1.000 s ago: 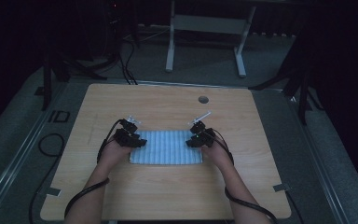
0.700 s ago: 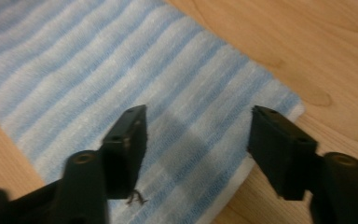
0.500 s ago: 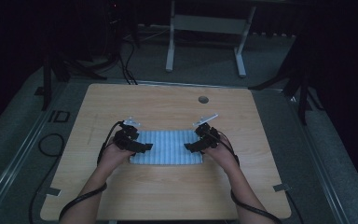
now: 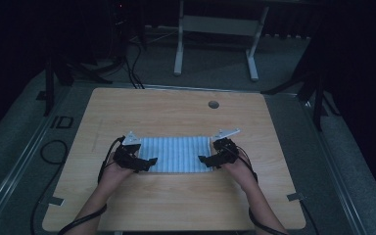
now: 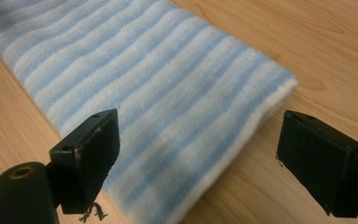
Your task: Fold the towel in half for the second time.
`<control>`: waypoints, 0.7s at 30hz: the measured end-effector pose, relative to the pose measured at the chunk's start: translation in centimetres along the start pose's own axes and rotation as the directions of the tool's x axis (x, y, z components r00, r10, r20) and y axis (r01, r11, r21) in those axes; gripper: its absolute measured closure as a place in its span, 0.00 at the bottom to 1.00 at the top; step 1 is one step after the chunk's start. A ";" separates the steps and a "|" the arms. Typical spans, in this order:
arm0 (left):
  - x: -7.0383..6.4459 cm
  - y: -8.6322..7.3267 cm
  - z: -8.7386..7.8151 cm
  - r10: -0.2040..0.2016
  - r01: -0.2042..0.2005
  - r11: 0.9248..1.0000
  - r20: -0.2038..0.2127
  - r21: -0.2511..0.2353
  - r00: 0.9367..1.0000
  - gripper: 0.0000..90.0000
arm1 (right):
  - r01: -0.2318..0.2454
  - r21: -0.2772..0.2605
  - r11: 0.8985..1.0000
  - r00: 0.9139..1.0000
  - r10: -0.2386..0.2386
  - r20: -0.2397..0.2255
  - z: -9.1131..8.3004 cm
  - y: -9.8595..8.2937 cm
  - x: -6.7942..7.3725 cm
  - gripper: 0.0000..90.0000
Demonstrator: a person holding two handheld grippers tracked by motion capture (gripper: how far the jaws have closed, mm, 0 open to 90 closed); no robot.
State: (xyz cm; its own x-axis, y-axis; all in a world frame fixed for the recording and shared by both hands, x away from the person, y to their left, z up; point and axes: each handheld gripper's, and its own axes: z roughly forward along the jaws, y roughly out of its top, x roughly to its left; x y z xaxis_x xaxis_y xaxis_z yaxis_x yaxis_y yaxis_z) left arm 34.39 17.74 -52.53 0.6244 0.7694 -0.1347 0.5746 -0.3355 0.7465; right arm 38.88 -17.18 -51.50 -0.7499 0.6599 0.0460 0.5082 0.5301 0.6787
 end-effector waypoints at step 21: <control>1.7 -4.7 -3.8 -0.075 0.074 0.997 -0.043 -0.039 0.996 0.01 | -0.074 -0.094 0.993 0.996 0.079 0.048 -4.8 -6.9 -2.7 0.15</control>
State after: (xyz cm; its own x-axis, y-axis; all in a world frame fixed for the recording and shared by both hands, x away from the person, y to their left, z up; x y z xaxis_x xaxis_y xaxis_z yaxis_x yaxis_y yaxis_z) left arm 30.77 22.68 -53.79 0.5557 0.8154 -0.1622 0.5978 -0.2563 0.7595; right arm 35.34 -25.15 -52.74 -0.6865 0.7243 0.0644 0.5205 0.4277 0.7390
